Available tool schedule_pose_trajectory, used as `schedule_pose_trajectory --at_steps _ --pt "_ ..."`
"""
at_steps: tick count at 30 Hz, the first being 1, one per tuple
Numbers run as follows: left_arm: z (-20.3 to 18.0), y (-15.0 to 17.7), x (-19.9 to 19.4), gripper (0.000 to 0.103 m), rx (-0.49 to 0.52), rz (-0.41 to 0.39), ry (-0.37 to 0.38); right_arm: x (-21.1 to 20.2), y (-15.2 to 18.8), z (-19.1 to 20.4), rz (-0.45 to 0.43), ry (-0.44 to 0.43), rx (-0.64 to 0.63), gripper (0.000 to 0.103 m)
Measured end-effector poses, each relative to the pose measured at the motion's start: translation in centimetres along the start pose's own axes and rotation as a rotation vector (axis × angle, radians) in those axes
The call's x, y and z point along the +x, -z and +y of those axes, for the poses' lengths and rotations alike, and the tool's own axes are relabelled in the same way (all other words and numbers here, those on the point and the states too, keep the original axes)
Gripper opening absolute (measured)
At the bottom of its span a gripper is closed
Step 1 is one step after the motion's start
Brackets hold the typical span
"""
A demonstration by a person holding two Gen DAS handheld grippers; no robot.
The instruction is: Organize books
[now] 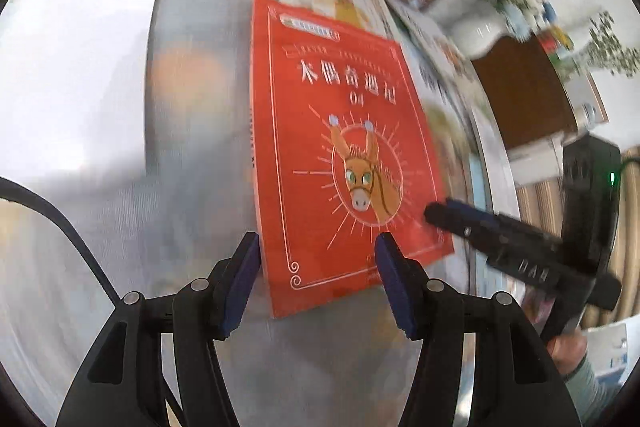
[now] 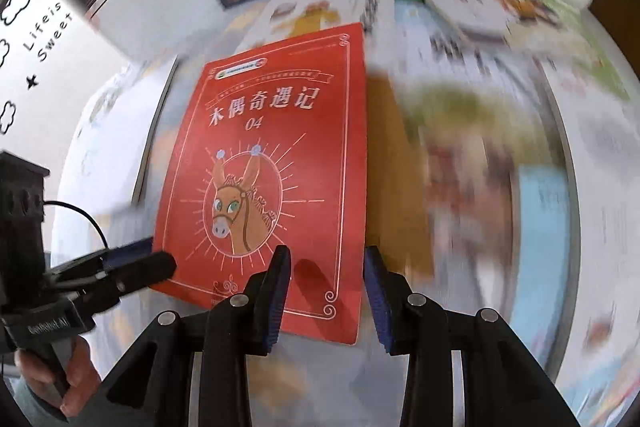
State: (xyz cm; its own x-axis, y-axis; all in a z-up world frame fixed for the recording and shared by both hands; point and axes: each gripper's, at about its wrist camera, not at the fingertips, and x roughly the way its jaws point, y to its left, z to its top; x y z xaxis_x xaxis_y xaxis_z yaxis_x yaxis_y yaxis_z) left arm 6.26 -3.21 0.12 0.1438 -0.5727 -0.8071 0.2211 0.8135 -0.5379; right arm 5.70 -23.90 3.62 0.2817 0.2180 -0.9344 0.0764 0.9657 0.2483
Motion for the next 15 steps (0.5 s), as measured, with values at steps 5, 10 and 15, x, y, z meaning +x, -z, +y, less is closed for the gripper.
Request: schedule_pose_trajectory --at_steps 5,10,15 --pt "-0.3 6.3 -1.2 0.055 0.01 0.046 0.036 -1.2 8.0 -0.2 0.085 -0.022 0.004 0.037" --pt "0.0 9.2 -2.5 0.055 -0.024 0.036 0.027 -2.3 12.8 -0.4 0.1 -0.033 -0.021 0.036" --pt "-0.1 9.0 -2.0 0.055 -0.054 -0.014 -0.006 -2.4 12.5 -1.3 0.007 0.055 0.064 0.036"
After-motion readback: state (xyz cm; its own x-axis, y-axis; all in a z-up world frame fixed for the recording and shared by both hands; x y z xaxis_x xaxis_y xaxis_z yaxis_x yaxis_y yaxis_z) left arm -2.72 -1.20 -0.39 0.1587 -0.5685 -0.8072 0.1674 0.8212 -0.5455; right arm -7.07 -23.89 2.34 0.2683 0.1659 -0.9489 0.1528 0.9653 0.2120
